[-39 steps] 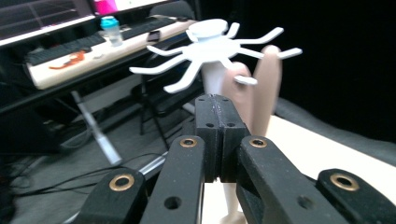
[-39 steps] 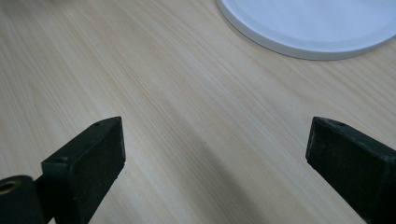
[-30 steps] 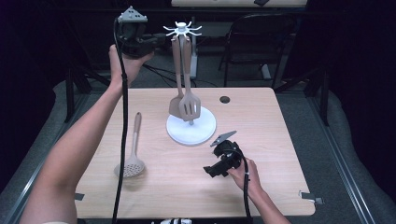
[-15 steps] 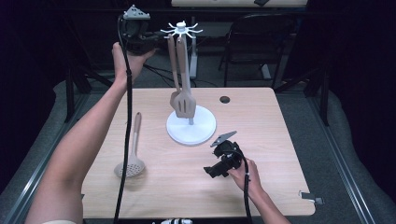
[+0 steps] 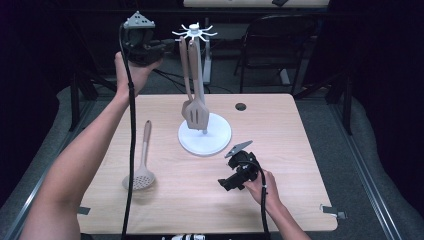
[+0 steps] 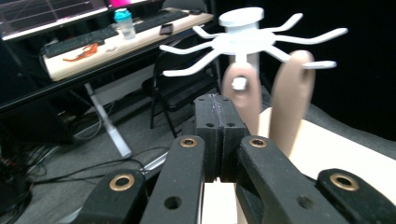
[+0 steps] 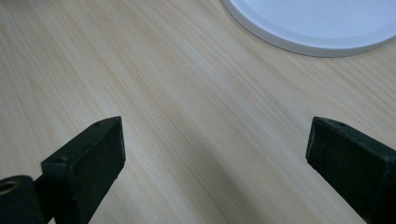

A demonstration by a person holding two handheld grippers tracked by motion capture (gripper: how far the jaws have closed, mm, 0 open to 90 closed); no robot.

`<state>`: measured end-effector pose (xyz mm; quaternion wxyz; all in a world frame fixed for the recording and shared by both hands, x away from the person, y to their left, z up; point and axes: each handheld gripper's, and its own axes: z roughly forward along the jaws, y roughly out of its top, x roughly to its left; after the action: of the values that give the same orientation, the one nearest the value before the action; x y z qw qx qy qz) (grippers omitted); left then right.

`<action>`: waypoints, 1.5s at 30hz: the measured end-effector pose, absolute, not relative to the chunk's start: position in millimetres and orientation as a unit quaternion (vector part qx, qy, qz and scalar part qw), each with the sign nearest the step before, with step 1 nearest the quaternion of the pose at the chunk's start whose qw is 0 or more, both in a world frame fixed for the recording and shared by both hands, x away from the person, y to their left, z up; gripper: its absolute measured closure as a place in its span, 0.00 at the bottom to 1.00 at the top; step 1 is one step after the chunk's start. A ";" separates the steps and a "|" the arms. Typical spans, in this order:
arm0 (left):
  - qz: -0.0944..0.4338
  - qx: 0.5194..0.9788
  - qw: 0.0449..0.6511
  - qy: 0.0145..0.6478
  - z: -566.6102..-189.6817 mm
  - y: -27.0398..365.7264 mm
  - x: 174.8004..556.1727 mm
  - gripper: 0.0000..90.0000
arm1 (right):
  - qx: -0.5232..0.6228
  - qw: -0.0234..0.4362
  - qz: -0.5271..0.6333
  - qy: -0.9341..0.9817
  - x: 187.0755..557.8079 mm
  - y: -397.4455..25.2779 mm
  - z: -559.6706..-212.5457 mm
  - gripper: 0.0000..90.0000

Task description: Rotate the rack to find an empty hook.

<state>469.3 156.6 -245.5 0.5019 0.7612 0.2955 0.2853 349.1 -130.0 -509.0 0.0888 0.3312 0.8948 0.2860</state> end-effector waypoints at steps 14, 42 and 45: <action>0.290 0.767 0.504 0.271 -235.6 143.4 460.1 1.00 | 0.330 0.086 0.287 0.895 350.3 -129.0 -510.0 0.05; 0.293 0.766 0.490 0.293 -241.9 150.5 471.2 1.00 | 0.334 0.089 0.295 0.891 350.0 -128.8 -512.2 0.05; 0.289 0.769 0.494 0.286 -242.1 151.1 465.2 1.00 | 0.328 0.088 0.284 0.896 350.2 -128.7 -510.0 0.05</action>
<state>465.2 151.1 -242.1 0.4938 0.7685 0.2862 0.2891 350.2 -128.7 -510.0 0.0875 0.3284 0.8964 0.2843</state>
